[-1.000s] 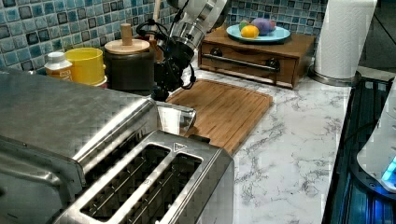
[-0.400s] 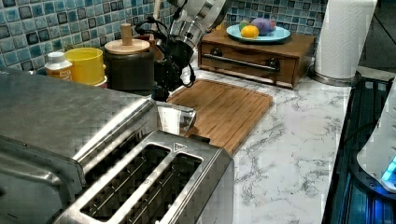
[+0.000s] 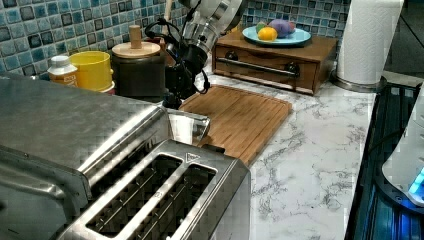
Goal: Close the oven.
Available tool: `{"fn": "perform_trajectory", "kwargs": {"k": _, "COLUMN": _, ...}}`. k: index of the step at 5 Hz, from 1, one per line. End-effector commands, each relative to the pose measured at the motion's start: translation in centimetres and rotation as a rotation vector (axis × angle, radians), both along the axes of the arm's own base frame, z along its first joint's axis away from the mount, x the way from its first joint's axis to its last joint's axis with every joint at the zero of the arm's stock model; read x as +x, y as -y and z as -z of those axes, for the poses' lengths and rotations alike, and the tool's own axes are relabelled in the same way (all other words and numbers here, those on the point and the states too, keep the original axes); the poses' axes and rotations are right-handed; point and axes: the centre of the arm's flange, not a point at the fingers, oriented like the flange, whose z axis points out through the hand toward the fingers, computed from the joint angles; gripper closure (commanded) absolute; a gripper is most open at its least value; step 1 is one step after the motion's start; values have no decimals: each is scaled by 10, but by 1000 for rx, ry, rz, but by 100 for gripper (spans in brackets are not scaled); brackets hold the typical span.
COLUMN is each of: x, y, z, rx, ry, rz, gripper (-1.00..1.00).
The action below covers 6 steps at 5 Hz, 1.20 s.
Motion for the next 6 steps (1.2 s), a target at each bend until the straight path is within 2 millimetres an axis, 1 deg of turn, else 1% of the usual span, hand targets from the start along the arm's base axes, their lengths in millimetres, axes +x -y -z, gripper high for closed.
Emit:
{"fn": "perform_trajectory", "kwargs": {"k": 1, "x": 49, "y": -65, "z": -107, "rx": 19, "ry": 215, "rz": -196, "gripper": 100}}
{"fn": "perform_trajectory", "kwargs": {"k": 2, "x": 55, "y": -109, "z": -102, "rx": 7, "ry": 161, "rz": -299, "gripper": 100}}
{"fn": "perform_trajectory", "kwargs": {"k": 3, "x": 53, "y": -134, "z": -101, "rx": 23, "ry": 150, "rz": -317, "gripper": 100}}
{"fn": "perform_trajectory", "kwargs": {"k": 4, "x": 54, "y": -155, "z": -113, "rx": 26, "ry": 147, "rz": -356, "gripper": 100}}
{"fn": "perform_trajectory", "kwargs": {"k": 5, "x": 41, "y": -192, "z": -145, "rx": 3, "ry": 172, "rz": -393, "gripper": 100}}
{"fn": "perform_trajectory", "kwargs": {"k": 6, "x": 29, "y": -224, "z": -168, "rx": -14, "ry": 206, "rz": -430, "gripper": 100}}
